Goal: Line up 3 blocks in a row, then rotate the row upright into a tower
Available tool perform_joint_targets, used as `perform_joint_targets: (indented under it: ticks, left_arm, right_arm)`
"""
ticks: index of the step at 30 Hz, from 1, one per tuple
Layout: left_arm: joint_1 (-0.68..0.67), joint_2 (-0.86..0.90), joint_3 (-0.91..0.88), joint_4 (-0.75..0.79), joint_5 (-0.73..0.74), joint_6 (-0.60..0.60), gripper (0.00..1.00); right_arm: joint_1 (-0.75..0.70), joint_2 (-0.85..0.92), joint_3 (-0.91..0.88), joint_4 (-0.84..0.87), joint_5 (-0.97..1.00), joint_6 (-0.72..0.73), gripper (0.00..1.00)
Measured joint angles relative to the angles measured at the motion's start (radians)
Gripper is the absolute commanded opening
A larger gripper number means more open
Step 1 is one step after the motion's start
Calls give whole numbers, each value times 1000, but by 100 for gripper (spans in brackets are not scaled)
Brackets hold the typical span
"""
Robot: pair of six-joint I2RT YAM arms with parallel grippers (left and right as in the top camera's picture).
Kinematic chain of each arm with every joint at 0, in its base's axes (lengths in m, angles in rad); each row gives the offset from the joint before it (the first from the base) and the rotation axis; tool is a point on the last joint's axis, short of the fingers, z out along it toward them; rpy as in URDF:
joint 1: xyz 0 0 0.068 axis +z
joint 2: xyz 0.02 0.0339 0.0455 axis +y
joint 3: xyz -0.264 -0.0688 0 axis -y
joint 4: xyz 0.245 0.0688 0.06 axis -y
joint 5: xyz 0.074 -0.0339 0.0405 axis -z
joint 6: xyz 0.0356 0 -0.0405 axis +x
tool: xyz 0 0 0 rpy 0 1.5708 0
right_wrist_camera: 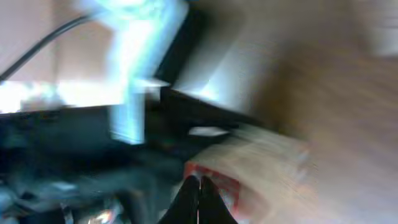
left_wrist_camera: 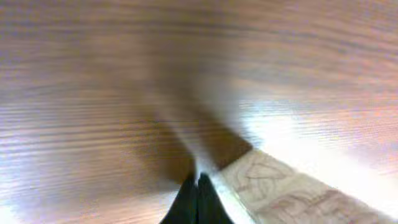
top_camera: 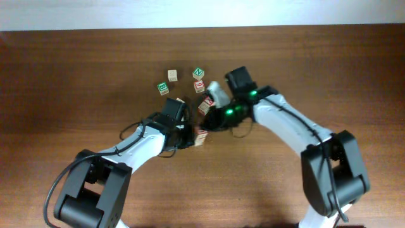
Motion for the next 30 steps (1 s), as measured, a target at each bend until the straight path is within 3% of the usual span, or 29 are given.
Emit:
perform_joint_targets:
  ticks: [11, 16, 20, 25, 30]
  left_arm:
    - [-2, -2, -11, -26, 29, -1, 0]
    - [-5, -2, -10, -1, 81, -5, 0]
    - [-6, -2, -9, 6, 94, -5, 0]
    - [0, -2, -8, -3, 126, -4, 0]
    - [1, -2, -8, -5, 126, -3, 0]
  right_arm:
    - [15, -1, 0, -5, 6, 23, 4]
    - [23, 16, 114, -174, 80, 18, 4]
    - [32, 22, 149, -217, 125, 17, 4]
    - [-24, 24, 189, -235, 78, -6, 4]
    - [-89, 25, 189, -298, 235, -35, 4]
